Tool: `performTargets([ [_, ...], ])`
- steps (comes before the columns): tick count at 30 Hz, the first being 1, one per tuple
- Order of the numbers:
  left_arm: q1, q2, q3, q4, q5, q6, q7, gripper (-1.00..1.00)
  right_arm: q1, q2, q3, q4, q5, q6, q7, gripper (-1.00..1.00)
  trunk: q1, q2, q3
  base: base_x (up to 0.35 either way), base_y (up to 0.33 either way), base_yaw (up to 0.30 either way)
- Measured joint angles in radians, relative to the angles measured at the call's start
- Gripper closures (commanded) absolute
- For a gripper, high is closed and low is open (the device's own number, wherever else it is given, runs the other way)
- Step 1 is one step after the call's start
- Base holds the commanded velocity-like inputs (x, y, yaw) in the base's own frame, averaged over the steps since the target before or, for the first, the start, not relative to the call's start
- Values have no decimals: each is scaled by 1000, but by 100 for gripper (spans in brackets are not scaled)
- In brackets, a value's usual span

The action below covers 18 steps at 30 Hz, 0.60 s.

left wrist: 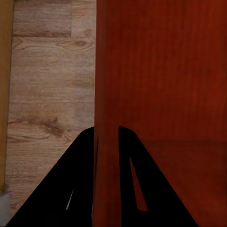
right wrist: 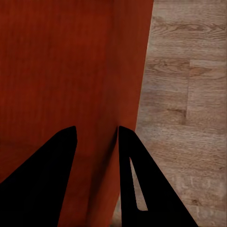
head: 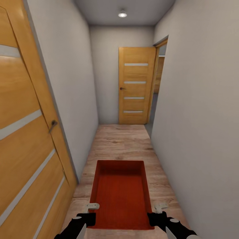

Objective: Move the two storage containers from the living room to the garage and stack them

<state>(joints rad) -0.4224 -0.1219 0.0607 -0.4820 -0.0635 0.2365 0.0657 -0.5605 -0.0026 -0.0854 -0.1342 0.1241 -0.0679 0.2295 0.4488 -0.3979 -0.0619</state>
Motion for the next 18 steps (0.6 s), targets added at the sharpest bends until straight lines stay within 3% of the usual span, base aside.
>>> performTargets([
  [18,0,-1,4,0,-1,0,0,100,0,0,2,-7,0,8,1,100,0,0,0,324,0,0],
])
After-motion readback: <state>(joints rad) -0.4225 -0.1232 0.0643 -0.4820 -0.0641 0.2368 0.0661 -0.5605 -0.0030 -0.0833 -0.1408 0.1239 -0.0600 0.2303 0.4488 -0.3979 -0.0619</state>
